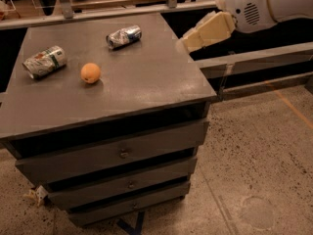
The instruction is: Pick orange
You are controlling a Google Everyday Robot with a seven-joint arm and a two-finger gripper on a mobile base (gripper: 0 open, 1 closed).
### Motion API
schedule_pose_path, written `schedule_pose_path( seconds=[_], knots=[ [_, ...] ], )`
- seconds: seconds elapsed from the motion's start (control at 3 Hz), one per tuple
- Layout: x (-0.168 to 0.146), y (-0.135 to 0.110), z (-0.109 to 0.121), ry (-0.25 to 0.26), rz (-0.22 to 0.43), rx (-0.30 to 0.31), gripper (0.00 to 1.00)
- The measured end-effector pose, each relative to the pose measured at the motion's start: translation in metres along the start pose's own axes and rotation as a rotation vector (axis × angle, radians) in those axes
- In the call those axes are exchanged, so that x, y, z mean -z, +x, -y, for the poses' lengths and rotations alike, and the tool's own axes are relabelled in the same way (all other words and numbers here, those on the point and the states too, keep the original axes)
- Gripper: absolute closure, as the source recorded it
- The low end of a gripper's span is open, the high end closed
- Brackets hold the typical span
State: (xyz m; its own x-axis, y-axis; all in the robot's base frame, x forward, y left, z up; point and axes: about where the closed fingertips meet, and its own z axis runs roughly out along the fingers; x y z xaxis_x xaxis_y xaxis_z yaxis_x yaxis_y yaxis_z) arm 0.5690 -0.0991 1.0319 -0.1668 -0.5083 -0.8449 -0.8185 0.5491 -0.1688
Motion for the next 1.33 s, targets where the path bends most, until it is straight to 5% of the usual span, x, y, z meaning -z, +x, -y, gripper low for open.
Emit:
schedule_pose_path(
  seconds=[0.67,1.33],
  knots=[
    [-0.019,0.003,-0.023,-0.045,0.027,-0.031,0.0],
    [-0.125,0.011,-0.119,-0.219,0.157,-0.153,0.0]
  ],
)
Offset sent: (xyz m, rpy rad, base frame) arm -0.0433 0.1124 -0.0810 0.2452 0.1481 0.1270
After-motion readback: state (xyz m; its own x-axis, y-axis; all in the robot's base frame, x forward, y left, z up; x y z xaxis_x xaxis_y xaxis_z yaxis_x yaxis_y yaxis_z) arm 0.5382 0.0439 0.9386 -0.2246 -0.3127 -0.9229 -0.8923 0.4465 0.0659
